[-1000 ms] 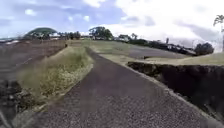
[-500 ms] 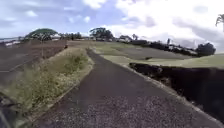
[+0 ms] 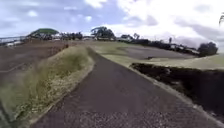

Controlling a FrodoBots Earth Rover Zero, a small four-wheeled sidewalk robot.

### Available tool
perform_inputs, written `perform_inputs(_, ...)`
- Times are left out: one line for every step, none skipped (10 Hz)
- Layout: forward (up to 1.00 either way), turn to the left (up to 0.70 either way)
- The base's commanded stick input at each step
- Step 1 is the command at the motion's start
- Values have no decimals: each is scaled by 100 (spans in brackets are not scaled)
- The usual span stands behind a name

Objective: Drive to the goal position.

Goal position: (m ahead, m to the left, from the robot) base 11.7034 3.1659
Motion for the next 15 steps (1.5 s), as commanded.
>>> perform_inputs(70,0)
perform_inputs(70,0)
perform_inputs(70,0)
perform_inputs(70,0)
perform_inputs(70,0)
perform_inputs(70,0)
perform_inputs(70,0)
perform_inputs(70,0)
perform_inputs(70,0)
perform_inputs(70,0)
perform_inputs(70,0)
perform_inputs(70,0)
perform_inputs(70,0)
perform_inputs(70,0)
perform_inputs(70,0)
